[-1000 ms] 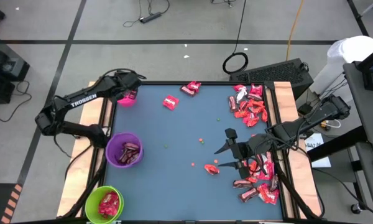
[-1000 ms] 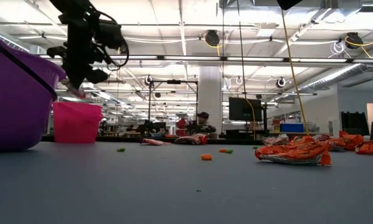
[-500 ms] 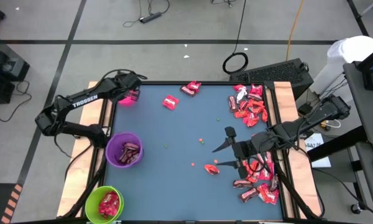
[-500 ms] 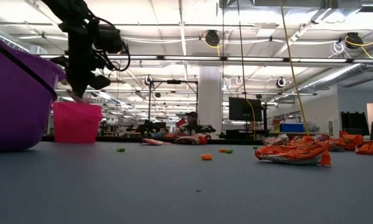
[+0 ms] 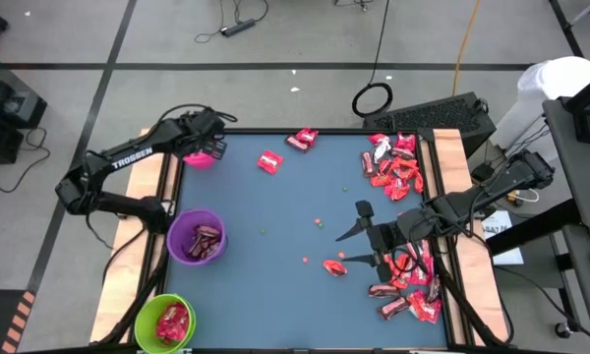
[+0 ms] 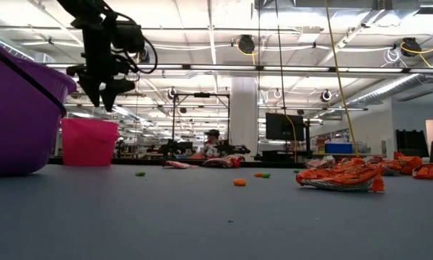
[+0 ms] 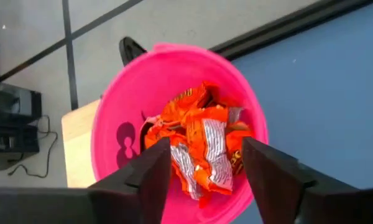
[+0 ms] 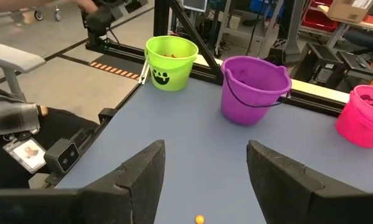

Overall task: Organize candy in baskets
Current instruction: Put the orange chocolate into the pink bucket

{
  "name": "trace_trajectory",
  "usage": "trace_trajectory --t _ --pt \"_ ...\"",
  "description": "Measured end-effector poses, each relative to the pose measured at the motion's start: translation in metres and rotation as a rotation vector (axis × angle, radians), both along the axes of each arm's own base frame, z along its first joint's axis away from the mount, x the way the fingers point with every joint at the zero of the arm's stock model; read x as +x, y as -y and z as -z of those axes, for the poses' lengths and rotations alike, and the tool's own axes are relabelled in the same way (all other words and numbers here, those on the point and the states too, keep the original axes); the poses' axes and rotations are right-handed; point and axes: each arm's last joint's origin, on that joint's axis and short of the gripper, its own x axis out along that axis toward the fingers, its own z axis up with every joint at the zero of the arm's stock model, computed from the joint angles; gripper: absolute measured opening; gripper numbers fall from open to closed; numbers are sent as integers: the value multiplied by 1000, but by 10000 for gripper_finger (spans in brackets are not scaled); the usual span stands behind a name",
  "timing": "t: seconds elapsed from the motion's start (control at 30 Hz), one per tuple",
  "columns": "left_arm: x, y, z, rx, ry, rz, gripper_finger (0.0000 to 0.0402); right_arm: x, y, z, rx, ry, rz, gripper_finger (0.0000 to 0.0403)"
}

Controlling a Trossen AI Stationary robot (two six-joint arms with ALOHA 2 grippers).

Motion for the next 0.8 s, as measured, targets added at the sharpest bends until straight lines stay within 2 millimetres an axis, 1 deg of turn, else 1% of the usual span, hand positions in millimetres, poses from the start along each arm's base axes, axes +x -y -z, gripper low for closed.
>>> trace_trajectory --t 0.1,0.2,0.33,0.43,0.57,0.8 --pt "5 5 -14 19 22 33 219 0 0 0 1 1 0 215" --pt "14 12 -29 49 78 83 222 0 0 0 1 1 0 215" --pt "32 32 -46 63 209 224 222 0 0 0 1 1 0 215" --pt "47 52 -50 73 268 346 222 0 0 0 2 1 0 215" --pt "66 79 -54 96 304 522 222 0 0 0 2 1 0 215" --pt "94 122 -56 119 414 717 222 1 -1 -5 48 44 7 215"
